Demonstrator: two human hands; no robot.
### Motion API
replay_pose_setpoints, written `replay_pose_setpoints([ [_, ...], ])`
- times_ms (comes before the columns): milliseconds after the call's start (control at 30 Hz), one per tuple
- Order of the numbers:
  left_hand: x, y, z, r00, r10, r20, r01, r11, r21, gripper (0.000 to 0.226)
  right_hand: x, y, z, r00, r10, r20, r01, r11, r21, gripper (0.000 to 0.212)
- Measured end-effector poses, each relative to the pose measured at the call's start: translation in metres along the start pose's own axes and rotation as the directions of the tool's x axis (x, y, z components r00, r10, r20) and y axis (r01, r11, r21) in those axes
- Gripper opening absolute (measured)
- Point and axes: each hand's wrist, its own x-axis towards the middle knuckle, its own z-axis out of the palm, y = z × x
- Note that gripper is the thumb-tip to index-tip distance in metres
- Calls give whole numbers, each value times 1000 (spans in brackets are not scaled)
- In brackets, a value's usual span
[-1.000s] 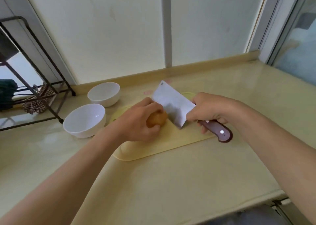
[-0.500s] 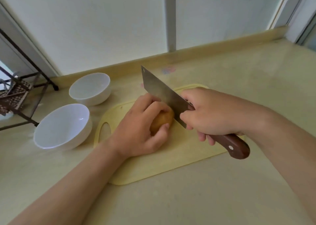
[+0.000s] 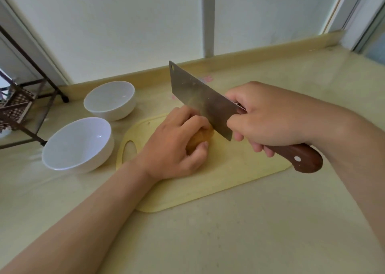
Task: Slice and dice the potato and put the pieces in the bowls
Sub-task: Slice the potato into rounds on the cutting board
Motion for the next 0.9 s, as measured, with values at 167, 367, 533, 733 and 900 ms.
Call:
replay_pose_setpoints([
  [167,1,2,0,1000,0,-2,0,999,39,35,-6,-9,-5,1000,-6,0,6,999,-39,14],
  [367,3,2,0,1000,29,1,-29,997,70,32,-11,-11,-12,999,1,37,1,998,-64,14],
  [533,3,2,0,999,33,-11,-32,997,71,32,-11,-12,-12,999,6,49,-1,996,-94,14],
  [733,4,2,1,1000,17,2,-17,997,69,32,-8,-16,-15,992,61,106,-35,972,-232,11],
  [900,4,2,0,1000,22,7,-22,997,73,32,-9,-16,-20,988,81,129,-36,947,-319,7],
])
